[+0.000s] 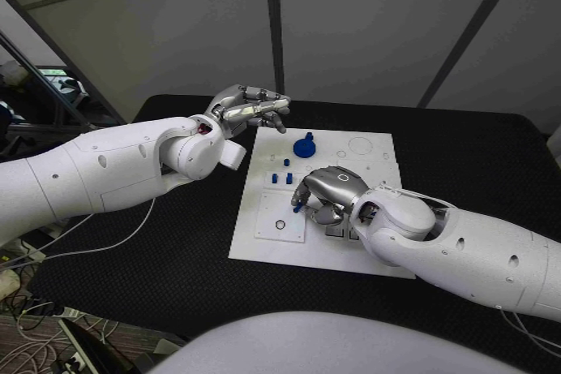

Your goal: Assemble the parts on the task board

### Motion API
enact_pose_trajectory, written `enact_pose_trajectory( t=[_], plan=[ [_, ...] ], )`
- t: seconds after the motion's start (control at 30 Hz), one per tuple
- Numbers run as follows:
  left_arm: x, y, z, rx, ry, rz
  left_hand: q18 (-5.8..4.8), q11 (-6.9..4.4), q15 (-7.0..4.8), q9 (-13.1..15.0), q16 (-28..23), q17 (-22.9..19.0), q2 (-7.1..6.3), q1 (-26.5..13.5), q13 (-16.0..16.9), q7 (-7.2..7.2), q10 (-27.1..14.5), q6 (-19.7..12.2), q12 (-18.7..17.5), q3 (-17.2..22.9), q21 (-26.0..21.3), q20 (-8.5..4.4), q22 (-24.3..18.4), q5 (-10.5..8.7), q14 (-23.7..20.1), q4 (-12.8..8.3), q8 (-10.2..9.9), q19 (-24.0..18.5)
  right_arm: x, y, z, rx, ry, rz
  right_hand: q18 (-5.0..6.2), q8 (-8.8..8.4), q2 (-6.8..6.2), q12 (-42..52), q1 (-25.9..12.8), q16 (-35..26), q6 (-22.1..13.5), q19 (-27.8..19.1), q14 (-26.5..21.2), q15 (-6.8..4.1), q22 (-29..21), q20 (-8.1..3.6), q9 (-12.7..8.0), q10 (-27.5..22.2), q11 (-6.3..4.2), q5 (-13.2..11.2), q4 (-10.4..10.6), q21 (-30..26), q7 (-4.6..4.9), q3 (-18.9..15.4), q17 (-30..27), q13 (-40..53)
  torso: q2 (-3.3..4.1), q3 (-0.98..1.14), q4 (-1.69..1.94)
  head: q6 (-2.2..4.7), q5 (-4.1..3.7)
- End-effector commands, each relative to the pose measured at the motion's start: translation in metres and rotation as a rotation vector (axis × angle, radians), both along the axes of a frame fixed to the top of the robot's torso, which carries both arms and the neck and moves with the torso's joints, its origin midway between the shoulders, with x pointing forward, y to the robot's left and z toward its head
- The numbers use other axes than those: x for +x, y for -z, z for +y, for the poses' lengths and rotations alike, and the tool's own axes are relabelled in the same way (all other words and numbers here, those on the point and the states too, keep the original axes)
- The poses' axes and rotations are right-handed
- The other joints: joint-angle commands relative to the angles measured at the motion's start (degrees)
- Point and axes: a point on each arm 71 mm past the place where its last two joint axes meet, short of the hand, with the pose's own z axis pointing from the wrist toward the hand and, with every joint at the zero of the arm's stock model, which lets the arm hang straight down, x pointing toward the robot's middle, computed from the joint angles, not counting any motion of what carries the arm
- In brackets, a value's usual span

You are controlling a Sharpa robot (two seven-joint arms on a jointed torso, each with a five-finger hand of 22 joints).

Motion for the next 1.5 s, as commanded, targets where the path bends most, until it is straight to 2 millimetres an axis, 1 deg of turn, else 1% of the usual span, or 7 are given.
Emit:
enact_pose_trajectory(
  t=[0.03, 0.57, 0.77, 0.93, 1.17, 1.3, 1.5],
  plan=[
    [-0.0001, -0.0017, -0.0015, -0.011, 0.014, -0.005, 2.85, -0.15, -0.07, -0.1, -0.2, -0.1, -0.01, 0.4, -0.1, 0.17, -0.2, -0.2, -0.3, 0.0, 0.0, -0.06, -0.1, -0.12, 0.4, -0.2, 0.2, 0.3, 0.0007, 0.0012, 0.0003, -0.02, -0.005, 0.003, -0.92, 0.36, 0.05, -0.3, -0.7, 0.1, 0.4, 0.2, 1.5, -0.38, -0.2, -0.23, 0.1, 0.5, 0.08, 0.4, -0.1, 0.1, 0.21, -0.3, -0.1, 0.1, 0.02, 0.0, 0.05, 0.0, 0.07],
    [-0.0001, -0.0015, -0.0019, -0.01, 0.017, -0.002, 2.85, -0.15, -0.07, -0.1, -0.2, -0.1, -0.01, 0.4, -0.1, 0.17, -0.2, -0.2, -0.3, 0.0, 0.0, -0.06, -0.1, -0.12, 0.4, -0.2, 0.2, 0.3, 0.0012, 0.005, 0.0037, -0.056, -0.011, 0.017, -0.9, 0.33, 0.01, -0.4, -0.8, 0.1, 0.4, 0.1, 1.4, -0.37, -0.3, -0.23, 0.1, 0.5, 0.09, 0.4, -0.1, 0.0, 0.21, -0.4, -0.2, 0.1, 0.0, 0.01, 0.03, 0.0, 0.17],
    [-0.0001, -0.0016, -0.0019, -0.01, 0.017, -0.001, 2.85, -0.15, -0.07, -0.1, -0.2, -0.1, -0.01, 0.4, -0.1, 0.17, -0.2, -0.2, -0.3, 0.0, 0.0, -0.06, -0.1, -0.12, 0.4, -0.2, 0.2, 0.3, 0.0011, 0.0056, 0.0038, -0.06, -0.014, 0.019, -0.88, 0.01, -0.31, -0.9, -1.4, 0.0, 0.0, -0.1, 1.2, -0.28, -0.4, -0.19, 0.1, 0.2, 0.2, 0.5, 0.0, -0.1, 0.29, -0.9, -0.3, 0.1, -0.02, 0.0, 0.01, 0.0, 0.23],
    [0.0, -0.0016, -0.0019, -0.008, 0.018, -0.001, 2.84, -0.12, -0.06, -0.1, -0.3, -0.1, 0.05, 0.4, -0.1, 0.19, -0.3, -0.2, -0.3, 0.0, -0.1, -0.06, -0.1, -0.12, 0.4, -0.2, 0.2, 0.3, 0.0019, 0.0049, 0.0029, -0.048, -0.006, 0.011, -0.91, -1.08, -0.98, -1.8, -2.3, 0.2, -1.7, -0.4, 1.0, 0.17, -0.4, 0.06, -0.3, -1.1, 0.81, 1.1, 0.2, 0.0, 0.93, -1.5, -0.2, -0.1, -0.07, -0.01, 0.0, 0.0, 0.2],
    [0.0001, -0.0015, -0.002, -0.006, 0.019, -0.001, 2.84, -0.12, -0.05, -0.1, -0.3, -0.1, 0.14, 0.4, -0.2, 0.2, -0.3, -0.2, -0.3, 0.1, -0.1, -0.07, -0.2, -0.11, 0.4, -0.2, 0.2, 0.3, 0.0017, 0.0032, 0.0028, -0.027, -0.003, -0.001, -0.85, -1.64, -1.49, -2.7, -2.8, 0.1, -2.7, -0.8, 0.7, 0.73, -0.7, 0.5, -0.4, -3.2, 1.45, 1.2, 0.3, -0.3, 1.39, -2.0, -0.5, -0.4, -0.03, 0.01, 0.0, 0.0, 0.23],
    [0.0001, -0.0014, -0.0018, -0.006, 0.019, -0.001, 2.84, -0.12, -0.05, -0.1, -0.3, -0.1, 0.17, 0.5, -0.2, 0.2, -0.3, -0.2, -0.3, 0.1, -0.2, -0.07, -0.2, -0.11, 0.4, -0.2, 0.2, 0.4, 0.0019, 0.0018, 0.0026, -0.009, -0.001, -0.012, -0.67, -2.76, -2.21, -3.3, -3.4, -0.2, -5.0, -1.5, 0.2, 1.27, -1.6, 0.99, -0.9, -5.3, 2.04, 1.3, 0.5, -0.9, 1.84, -2.5, -1.0, -0.4, -0.01, -0.01, -0.05, 0.0, 0.23],
    [0.0002, -0.0013, -0.0018, -0.006, 0.019, 0.0, 2.84, -0.12, -0.05, -0.1, -0.4, -0.1, 0.26, 0.5, -0.2, 0.2, -0.3, -0.2, -0.3, 0.1, -0.2, -0.07, -0.2, -0.11, 0.4, -0.2, 0.3, 0.4, 0.0016, 0.0013, 0.0025, -0.001, -0.002, -0.013, -0.54, -2.86, -2.57, -3.3, -3.6, -0.3, -6.6, -2.0, -0.1, 1.47, -2.1, 1.29, -1.2, -6.5, 2.29, 1.4, 0.5, -1.2, 1.9, -2.9, -1.3, -0.4, -0.01, 0.01, 0.0, 0.0, 0.25]
  ],
)
